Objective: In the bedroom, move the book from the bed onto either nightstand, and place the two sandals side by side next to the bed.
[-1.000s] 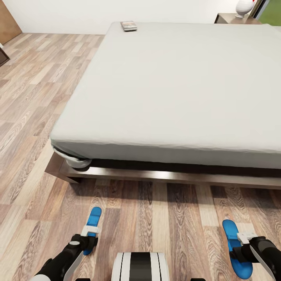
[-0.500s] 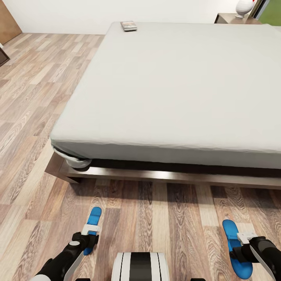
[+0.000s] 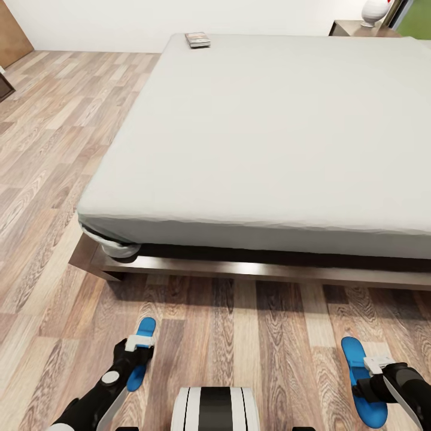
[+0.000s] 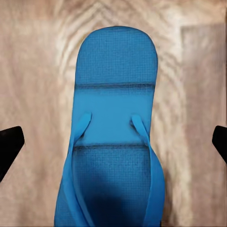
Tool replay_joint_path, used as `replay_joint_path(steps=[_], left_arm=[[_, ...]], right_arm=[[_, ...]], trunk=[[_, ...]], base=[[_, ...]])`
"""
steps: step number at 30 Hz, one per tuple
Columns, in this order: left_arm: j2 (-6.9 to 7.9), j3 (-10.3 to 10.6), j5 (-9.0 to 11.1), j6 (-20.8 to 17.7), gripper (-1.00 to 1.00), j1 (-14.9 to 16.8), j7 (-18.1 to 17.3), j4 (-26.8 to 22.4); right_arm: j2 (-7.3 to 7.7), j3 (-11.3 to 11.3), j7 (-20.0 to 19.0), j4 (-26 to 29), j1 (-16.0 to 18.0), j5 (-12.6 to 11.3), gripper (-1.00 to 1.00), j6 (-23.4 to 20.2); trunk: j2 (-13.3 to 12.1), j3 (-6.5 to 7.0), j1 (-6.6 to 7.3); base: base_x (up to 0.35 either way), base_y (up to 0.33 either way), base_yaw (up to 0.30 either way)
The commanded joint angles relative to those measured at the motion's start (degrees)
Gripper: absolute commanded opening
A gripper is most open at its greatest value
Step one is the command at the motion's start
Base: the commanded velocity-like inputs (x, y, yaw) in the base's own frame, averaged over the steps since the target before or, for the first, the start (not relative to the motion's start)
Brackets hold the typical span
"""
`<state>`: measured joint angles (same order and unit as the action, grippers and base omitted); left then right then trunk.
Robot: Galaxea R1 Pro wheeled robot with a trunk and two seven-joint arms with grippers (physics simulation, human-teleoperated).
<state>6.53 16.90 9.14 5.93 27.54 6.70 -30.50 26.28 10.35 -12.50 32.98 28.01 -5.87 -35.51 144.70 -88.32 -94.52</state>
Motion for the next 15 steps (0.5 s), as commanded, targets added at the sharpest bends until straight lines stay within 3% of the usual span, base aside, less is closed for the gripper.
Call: replay_joint_path(steps=[1,6,15], left_arm=[[0.11,0.50,0.61,2.06,1.00,0.00,0.36,0.09],[0.22,0.50,0.61,7.78,1.00,-0.38,0.15,0.23],[0.23,0.45,0.68,9.05,1.00,-0.47,0.07,0.26]], right_arm=[[0.09,0.38,0.20,0.07,0.02,-0.60,-1.00,-0.26],[0.09,0.38,0.20,0.07,0.02,-0.56,-1.00,-0.25],[0.09,0.38,0.20,0.05,0.02,-0.56,-1.00,-0.26]], trunk=[[0.01,-0.03,0.01],[0.01,-0.03,0.01],[0.01,-0.03,0.01]], base=[[0.000,0.000,0.000],[0.000,0.000,0.000],[0.000,0.000,0.000]])
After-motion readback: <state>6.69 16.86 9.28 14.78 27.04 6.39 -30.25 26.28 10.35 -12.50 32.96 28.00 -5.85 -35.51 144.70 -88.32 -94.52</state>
